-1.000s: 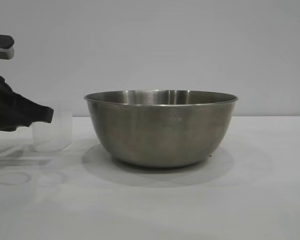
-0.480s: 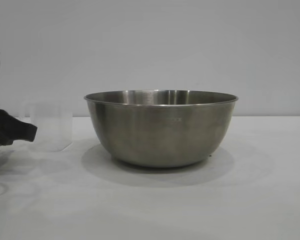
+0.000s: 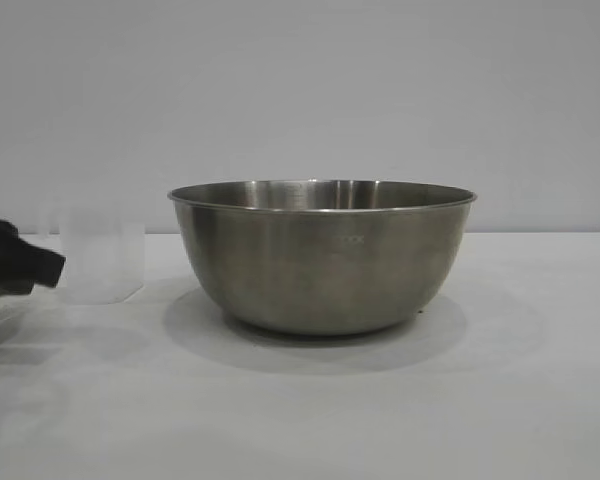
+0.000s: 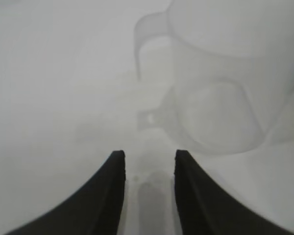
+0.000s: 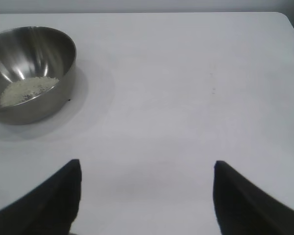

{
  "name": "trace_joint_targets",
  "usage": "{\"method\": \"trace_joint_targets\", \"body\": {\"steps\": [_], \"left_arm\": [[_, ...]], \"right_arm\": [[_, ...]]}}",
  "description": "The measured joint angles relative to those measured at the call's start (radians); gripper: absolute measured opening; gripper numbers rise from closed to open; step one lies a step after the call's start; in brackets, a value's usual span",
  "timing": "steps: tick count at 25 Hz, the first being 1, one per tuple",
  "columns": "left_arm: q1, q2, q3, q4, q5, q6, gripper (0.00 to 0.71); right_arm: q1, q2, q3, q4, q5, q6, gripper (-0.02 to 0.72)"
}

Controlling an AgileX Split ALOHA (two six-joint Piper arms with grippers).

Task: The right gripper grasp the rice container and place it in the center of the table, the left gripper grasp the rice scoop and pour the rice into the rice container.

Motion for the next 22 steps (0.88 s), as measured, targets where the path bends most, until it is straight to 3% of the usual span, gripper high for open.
{"method": "trace_joint_targets", "body": {"steps": [18,22], "left_arm": [[0.0,-0.377,0.162,0.165,0.008,0.0,0.235],[0.0,-0.452,0.162,0.192,0.1,0.0,0.235]], "right_arm": [[0.0,0.0,0.0,0.0,0.0,0.0,0.479],[0.0,0.0,0.0,0.0,0.0,0.0,0.479]]}}
